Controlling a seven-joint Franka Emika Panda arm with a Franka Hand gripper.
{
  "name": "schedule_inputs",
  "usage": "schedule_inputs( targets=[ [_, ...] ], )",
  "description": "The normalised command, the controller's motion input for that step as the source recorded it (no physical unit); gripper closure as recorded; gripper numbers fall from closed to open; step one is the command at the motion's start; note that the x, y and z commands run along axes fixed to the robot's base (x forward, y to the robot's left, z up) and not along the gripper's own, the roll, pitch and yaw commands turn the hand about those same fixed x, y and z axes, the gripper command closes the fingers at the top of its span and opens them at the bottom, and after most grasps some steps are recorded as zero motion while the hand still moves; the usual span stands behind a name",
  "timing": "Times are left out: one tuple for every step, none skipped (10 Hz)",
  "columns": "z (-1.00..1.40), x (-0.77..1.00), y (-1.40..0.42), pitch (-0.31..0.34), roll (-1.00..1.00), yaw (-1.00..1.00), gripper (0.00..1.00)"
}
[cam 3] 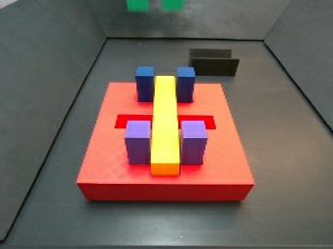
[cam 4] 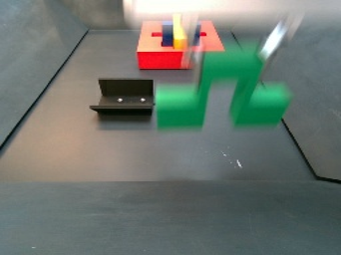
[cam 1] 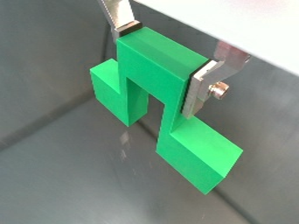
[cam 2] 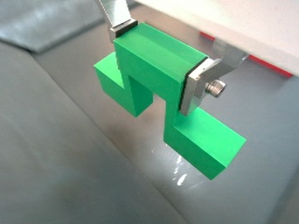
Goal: Pick up the green object. Move up. Move to above the board. Insert the green object.
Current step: Move to above the board.
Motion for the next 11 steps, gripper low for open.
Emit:
schedule_inputs(
  targets=[
    [1.40, -0.02, -0.01, 0.025, 0.02, 0.00, 1.00],
    [1.40, 0.05, 0.02, 0.079, -0.02, 0.00, 1.00],
    [0.77, 0.04, 0.01, 0.092, -0.02, 0.00, 1.00],
    [0.13, 0.08, -1.40, 0.253, -0.08, -0.23, 1.00],
    [0.11, 0.08, -1.40, 0.209, -0.05, -0.20, 1.00],
    [0.11, 0.07, -1.40, 0.126, -0.01, -0.10, 1.00],
    [0.11, 0.07, -1.40, 0.037, -0.03, -0.05, 1.00],
    [0.11, 0.07, -1.40, 0.033, -0.01, -0.03, 1.00],
    [0.12, 0.07, -1.40, 0.030, -0.01, -0.01, 1.00],
    [0.12, 0.07, -1.40, 0.026, -0.03, 0.00, 1.00],
    [0.12, 0.06, -1.40, 0.020, -0.01, 0.00, 1.00]
  ],
)
